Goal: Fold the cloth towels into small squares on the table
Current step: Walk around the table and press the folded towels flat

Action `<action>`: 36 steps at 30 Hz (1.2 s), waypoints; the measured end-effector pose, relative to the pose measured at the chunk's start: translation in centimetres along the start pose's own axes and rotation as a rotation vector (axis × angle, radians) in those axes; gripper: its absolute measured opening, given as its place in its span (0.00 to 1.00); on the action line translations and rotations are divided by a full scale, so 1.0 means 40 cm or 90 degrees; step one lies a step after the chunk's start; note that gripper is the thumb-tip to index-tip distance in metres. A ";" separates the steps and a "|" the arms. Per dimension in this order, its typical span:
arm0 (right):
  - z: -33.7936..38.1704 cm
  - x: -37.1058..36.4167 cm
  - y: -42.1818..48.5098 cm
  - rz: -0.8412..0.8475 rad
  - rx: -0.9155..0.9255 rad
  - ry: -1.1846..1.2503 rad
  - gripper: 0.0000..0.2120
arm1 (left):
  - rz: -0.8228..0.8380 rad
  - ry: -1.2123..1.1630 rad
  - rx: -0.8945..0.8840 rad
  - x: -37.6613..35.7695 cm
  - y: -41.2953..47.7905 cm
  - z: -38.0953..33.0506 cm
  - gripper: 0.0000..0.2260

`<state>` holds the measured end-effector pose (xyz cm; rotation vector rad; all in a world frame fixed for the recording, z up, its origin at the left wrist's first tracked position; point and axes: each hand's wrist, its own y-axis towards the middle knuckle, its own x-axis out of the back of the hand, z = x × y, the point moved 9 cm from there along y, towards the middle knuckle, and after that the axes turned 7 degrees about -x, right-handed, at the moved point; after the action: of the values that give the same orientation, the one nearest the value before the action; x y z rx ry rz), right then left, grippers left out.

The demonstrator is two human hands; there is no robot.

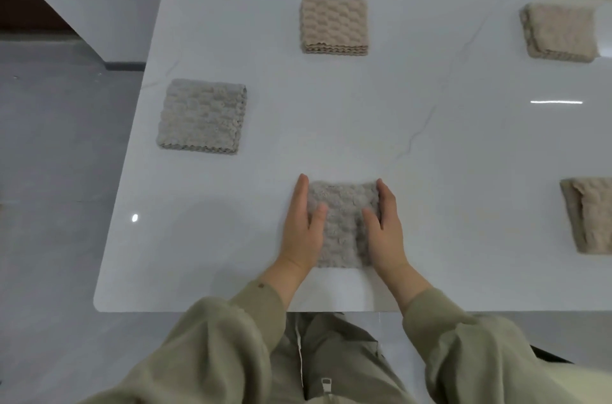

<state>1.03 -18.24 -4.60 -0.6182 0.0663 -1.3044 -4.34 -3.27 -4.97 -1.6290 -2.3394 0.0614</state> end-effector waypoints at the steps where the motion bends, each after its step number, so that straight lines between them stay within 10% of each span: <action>1: -0.004 0.008 0.001 -0.017 -0.002 0.010 0.34 | -0.020 0.002 -0.001 0.010 0.000 0.002 0.30; 14: -0.030 0.041 0.010 -0.030 0.015 -0.008 0.31 | -0.091 -0.037 -0.008 0.043 -0.013 0.017 0.26; 26: 0.111 0.049 0.191 0.269 0.194 -0.222 0.17 | -0.693 -0.127 0.074 0.008 -0.279 0.066 0.22; 36: 0.211 -0.203 0.155 0.566 0.251 -0.366 0.16 | -0.852 -0.210 0.077 -0.133 -0.272 0.044 0.28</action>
<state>7.37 -6.76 -2.77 -0.5069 -0.3480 -0.2382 -13.03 -11.89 -5.61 0.2357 -3.0620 0.1785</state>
